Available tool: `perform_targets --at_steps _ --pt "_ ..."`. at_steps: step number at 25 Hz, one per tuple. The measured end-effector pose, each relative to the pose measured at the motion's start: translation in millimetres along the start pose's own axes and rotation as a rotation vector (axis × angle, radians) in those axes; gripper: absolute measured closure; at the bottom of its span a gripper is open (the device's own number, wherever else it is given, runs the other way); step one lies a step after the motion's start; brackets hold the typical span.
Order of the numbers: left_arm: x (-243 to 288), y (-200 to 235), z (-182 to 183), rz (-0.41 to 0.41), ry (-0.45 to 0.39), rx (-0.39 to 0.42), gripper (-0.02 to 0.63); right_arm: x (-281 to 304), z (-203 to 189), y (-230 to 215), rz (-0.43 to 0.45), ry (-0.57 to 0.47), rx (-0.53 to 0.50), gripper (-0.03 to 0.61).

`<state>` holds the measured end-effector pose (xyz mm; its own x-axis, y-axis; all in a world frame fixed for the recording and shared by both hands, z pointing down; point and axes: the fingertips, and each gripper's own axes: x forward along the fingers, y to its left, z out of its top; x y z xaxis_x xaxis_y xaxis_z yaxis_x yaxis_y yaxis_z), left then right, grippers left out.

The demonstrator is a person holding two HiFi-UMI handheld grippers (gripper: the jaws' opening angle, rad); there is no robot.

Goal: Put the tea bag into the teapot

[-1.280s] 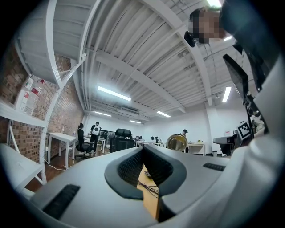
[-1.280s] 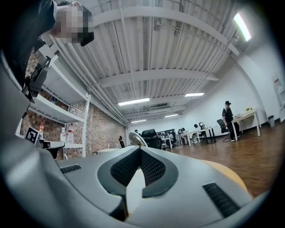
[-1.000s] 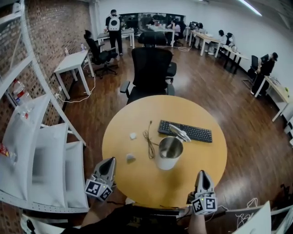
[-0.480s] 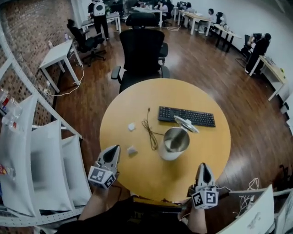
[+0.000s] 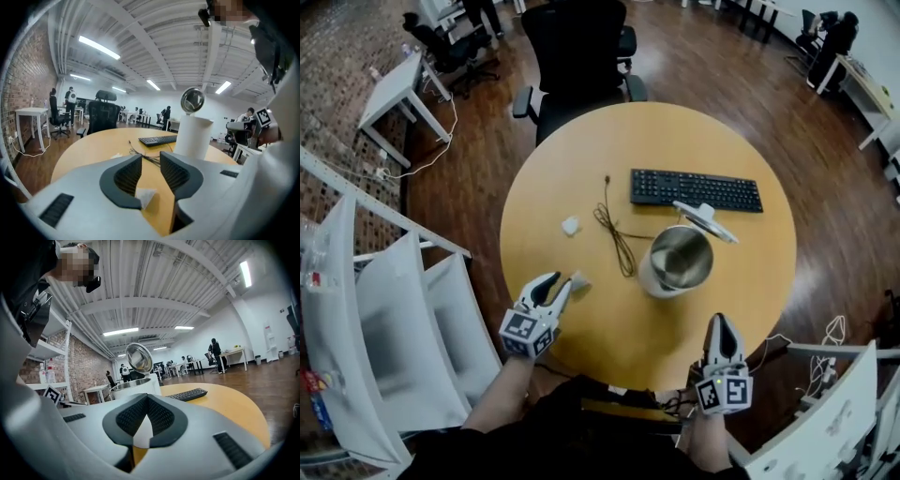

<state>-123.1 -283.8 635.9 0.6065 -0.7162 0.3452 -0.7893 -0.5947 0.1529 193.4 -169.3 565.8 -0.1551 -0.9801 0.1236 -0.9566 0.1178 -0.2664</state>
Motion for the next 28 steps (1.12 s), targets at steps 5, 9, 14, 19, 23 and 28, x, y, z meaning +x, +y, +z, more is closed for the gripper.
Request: perform_targets --at_steps 5,9,14,19,23,28 --pt "36 8 -58 -0.018 0.168 0.039 0.414 -13 -17 -2 -0.056 0.033 0.007 0.577" --pt "49 8 -79 -0.019 0.248 0.078 0.414 -20 -27 -2 -0.074 0.075 0.008 0.577" --pt "54 18 -107 0.031 0.383 0.112 0.417 -15 -29 3 -0.071 0.096 0.007 0.577" --pt "53 14 -112 0.058 0.426 0.145 0.503 -12 -15 0 -0.047 0.086 -0.022 0.577" --pt "47 12 -94 0.072 0.360 0.100 0.514 -7 -5 -6 -0.031 0.061 -0.040 0.577" --pt "33 3 -33 0.078 0.214 0.092 0.515 -4 24 -12 -0.022 0.006 -0.073 0.577"
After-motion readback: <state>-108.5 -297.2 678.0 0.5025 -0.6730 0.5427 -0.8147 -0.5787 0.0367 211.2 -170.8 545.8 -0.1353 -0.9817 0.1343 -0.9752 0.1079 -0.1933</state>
